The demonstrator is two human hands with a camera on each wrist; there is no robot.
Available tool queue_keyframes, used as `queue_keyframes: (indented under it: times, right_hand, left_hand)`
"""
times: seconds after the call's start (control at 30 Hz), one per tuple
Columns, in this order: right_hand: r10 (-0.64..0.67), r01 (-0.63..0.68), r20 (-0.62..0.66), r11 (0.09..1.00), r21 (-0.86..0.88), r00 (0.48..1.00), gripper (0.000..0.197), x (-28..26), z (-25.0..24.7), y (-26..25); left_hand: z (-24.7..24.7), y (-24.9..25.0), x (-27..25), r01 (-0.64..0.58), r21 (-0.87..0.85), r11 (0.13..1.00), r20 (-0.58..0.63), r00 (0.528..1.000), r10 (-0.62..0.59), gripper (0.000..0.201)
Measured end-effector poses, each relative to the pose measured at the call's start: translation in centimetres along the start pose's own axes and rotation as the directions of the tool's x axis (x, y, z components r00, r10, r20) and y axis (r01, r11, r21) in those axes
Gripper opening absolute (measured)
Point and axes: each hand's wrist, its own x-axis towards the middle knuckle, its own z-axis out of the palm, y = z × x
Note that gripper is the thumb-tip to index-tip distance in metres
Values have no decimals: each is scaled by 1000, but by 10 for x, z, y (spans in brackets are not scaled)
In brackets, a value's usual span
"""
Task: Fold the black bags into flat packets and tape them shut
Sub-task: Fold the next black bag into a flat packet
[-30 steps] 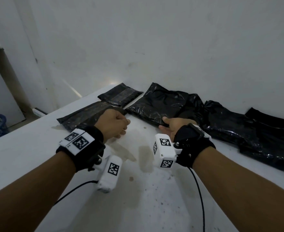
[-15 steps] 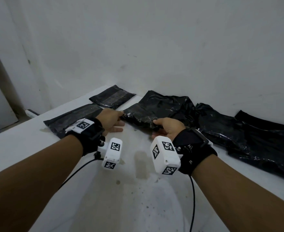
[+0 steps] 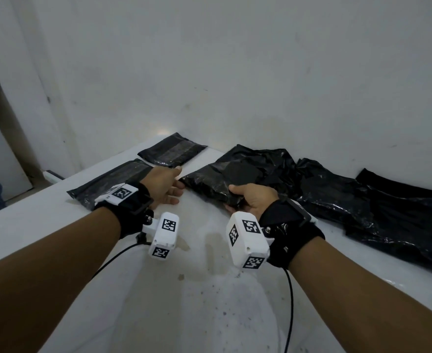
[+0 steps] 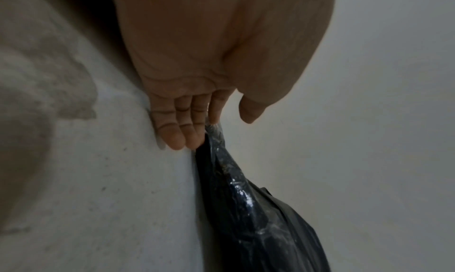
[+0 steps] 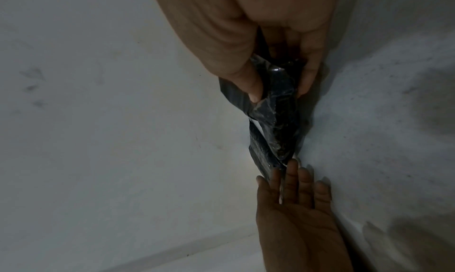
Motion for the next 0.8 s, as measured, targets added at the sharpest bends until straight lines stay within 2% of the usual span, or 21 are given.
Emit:
queue_keyframes:
  times: [0.13, 0.2, 0.37, 0.47, 0.57, 0.67, 0.8]
  right_hand:
    - [-107, 106, -9, 992, -66, 994, 18, -22, -15, 1]
    - [-141, 143, 27, 985, -95, 990, 16, -37, -24, 3]
    - [-207, 226, 163, 969, -104, 965, 20, -80, -47, 12]
    - [-236, 270, 260, 957, -107, 936, 24, -99, -62, 19]
    - [-246, 302, 338, 945, -123, 908, 29, -115, -74, 22]
    - [-246, 331, 416, 932, -145, 876, 36, -132, -82, 21]
    - [-239, 347, 416, 915, -207, 877, 32, -154, -87, 14]
  left_hand:
    - [-5, 4, -15, -26, 64, 998, -28, 999, 28, 36]
    - [-7, 8, -26, -41, 89, 995, -16, 999, 43, 42]
    - [1, 14, -58, 20, 123, 992, 129, 991, -36, 53]
    - [7, 14, -81, 89, 49, 995, 261, 960, -98, 44]
    - [8, 15, -103, 137, -104, 985, 353, 931, -92, 27]
    - [10, 19, -126, 112, -228, 967, 428, 904, -3, 37]
    - [10, 21, -150, 9, -310, 951, 399, 909, 121, 57]
